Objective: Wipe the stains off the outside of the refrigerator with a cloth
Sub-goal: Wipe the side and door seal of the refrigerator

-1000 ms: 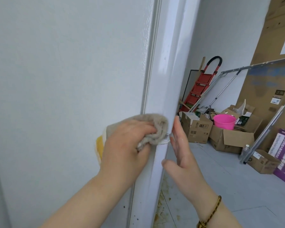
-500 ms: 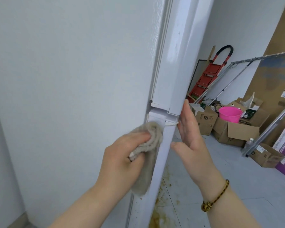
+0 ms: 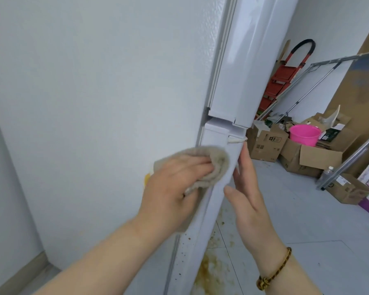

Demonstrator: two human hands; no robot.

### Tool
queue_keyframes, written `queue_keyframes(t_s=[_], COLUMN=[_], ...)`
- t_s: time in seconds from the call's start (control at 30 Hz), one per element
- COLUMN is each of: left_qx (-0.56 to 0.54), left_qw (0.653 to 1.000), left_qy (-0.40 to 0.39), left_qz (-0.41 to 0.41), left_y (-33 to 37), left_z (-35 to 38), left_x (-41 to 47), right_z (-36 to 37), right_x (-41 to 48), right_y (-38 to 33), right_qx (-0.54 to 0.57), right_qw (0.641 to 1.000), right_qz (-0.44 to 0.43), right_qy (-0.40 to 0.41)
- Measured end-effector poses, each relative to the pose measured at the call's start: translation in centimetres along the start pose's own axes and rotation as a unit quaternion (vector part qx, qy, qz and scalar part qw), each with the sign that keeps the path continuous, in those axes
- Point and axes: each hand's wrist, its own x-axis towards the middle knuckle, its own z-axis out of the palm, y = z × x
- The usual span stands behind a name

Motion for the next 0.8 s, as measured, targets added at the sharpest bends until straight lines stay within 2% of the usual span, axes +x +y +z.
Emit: queue_keyframes(t_s=[0.17, 0.23, 0.33, 0.47, 0.6, 0.7, 0.8], left_qx=[-0.031, -0.033, 0.056, 0.142, 0.121, 0.089, 0.089], left_qw=[0.997, 0.997, 0.994, 0.984, 0.979, 0.985, 0.987], left_qy=[0.060, 0.035, -0.006, 0.007, -0.021, -0.015, -0.047], left_qz=[0.023, 0.058, 0.090, 0.103, 0.161, 0.147, 0.122], left_y=[0.1, -0.6, -1.9, -3.3, -3.7, -3.5, -4.1], left_z=[-1.0, -0.4, 1.0, 1.7, 0.4, 0.3, 1.2], left_x=[5.2, 3.7, -0.1, -1.7, 0.5, 1.3, -3.1], right_z=[-0.2, -0.1, 0.0, -0.3, -0.1, 0.3, 0.4], right_x=[0.1, 0.1, 0.2, 0.3, 0.3, 0.3, 0.3], right_y=[0.1, 0.2, 0.4, 0.7, 0.8, 0.8, 1.0], right_qx=[0.014, 0.016, 0.010, -0.009, -0.017, -0.017, -0.004], right_qw=[1.000, 1.000, 1.000, 0.999, 0.999, 0.999, 0.999], right_qz=[0.002, -0.005, -0.021, -0.030, -0.042, -0.044, -0.043], right_qy=[0.003, 0.001, 0.000, -0.007, 0.002, 0.012, 0.011])
